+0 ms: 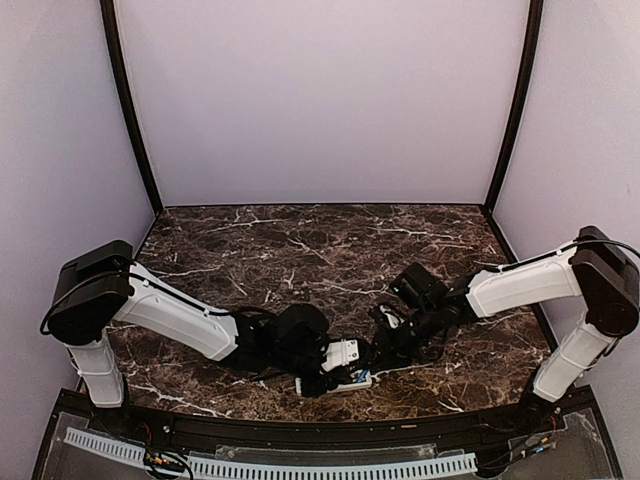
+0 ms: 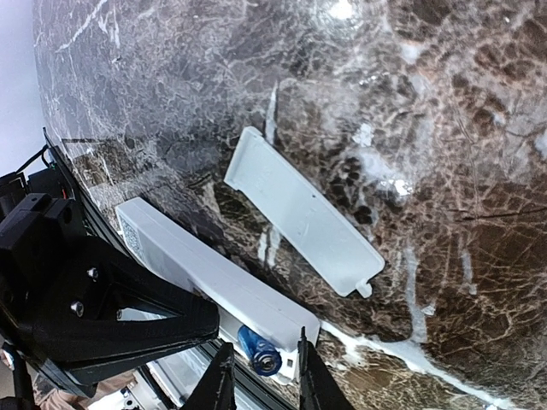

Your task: Load the batteries into the remote control

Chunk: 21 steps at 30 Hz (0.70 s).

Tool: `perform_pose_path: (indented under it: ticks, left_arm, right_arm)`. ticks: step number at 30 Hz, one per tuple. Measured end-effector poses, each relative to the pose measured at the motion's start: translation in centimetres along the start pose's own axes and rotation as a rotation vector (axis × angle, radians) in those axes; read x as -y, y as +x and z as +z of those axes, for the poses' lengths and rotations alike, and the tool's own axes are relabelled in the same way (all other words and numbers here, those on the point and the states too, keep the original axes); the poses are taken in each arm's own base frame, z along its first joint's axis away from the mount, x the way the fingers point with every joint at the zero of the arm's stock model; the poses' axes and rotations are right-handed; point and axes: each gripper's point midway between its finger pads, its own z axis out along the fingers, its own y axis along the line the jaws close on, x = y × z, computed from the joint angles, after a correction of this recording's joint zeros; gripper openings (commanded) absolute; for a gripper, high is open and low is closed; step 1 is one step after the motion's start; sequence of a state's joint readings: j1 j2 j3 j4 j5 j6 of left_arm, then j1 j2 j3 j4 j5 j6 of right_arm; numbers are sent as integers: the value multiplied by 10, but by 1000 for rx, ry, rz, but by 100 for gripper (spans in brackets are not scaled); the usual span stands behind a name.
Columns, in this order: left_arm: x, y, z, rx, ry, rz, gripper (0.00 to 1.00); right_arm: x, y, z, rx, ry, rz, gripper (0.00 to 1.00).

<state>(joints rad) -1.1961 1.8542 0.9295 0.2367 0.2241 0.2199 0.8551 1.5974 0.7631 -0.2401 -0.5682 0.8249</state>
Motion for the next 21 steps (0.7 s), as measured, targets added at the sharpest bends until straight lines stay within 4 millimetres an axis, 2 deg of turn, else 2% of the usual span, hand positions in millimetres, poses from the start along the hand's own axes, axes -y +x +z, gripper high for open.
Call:
perform_pose_path:
  ticks: [9, 16, 21]
  left_arm:
    - [-1, 0, 0, -5, -4, -1, 0]
    - [-1, 0, 0, -6, -5, -1, 0]
    - [-1, 2, 0, -12, -6, -2, 0]
  right_arm:
    - [0, 1, 1, -6, -6, 6, 19]
    - [2, 2, 5, -21, -9, 17, 7]
    - [5, 3, 7, -20, -8, 28, 4]
